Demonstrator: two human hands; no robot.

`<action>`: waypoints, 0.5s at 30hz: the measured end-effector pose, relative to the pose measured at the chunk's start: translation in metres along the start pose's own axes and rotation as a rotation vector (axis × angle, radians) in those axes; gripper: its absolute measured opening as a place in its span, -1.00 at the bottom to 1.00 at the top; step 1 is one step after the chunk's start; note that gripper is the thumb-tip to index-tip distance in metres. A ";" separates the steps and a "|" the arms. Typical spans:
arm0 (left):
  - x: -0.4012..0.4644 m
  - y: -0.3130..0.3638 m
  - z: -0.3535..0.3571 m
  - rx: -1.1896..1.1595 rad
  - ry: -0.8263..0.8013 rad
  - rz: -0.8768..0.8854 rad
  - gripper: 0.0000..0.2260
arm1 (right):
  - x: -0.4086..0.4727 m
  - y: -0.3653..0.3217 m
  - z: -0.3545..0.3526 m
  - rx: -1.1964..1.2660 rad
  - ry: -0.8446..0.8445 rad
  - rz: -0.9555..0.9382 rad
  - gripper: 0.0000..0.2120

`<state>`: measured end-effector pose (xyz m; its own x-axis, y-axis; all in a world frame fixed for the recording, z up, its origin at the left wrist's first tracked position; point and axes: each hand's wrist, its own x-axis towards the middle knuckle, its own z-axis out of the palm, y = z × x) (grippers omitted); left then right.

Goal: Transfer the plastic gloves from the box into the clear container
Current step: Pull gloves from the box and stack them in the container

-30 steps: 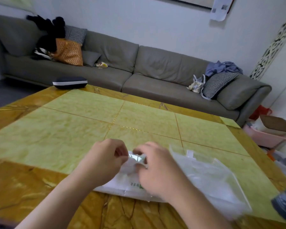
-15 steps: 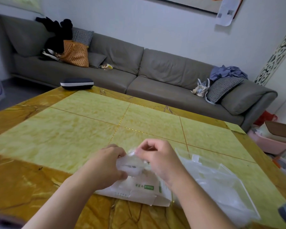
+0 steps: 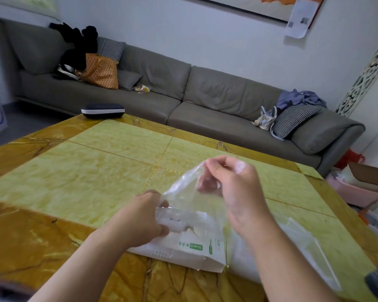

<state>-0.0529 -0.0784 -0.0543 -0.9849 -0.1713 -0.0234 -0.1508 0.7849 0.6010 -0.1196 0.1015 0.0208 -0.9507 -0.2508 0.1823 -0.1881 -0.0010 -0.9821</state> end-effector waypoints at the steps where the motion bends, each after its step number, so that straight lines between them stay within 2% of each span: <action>1: 0.001 -0.001 -0.001 -0.016 -0.017 -0.009 -0.66 | 0.000 -0.004 -0.005 0.075 0.003 0.027 -0.84; 4: -0.002 -0.002 -0.010 -0.194 -0.075 -0.036 -0.52 | -0.001 -0.011 -0.021 0.211 0.009 0.102 -0.81; 8: -0.017 0.021 -0.034 -0.804 -0.150 0.079 -0.57 | -0.009 -0.007 -0.028 0.171 0.070 0.163 -0.79; 9: -0.018 0.026 -0.037 -0.876 -0.142 0.118 -0.58 | -0.011 -0.005 -0.027 0.160 0.068 0.184 -0.80; 11: -0.019 0.034 -0.035 -0.938 -0.016 0.118 -0.69 | -0.016 -0.001 -0.027 0.130 0.041 0.228 -0.81; 13: -0.016 0.037 -0.028 -0.984 0.153 0.024 -0.88 | -0.021 0.001 -0.032 0.074 0.039 0.260 -0.79; 15: -0.013 0.040 -0.023 -1.093 0.250 -0.072 -0.90 | -0.027 -0.001 -0.041 -0.043 0.032 0.288 -0.80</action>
<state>-0.0439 -0.0587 -0.0119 -0.9139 -0.4060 0.0003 0.0691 -0.1548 0.9855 -0.1039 0.1485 0.0184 -0.9737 -0.2038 -0.1016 0.0811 0.1069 -0.9910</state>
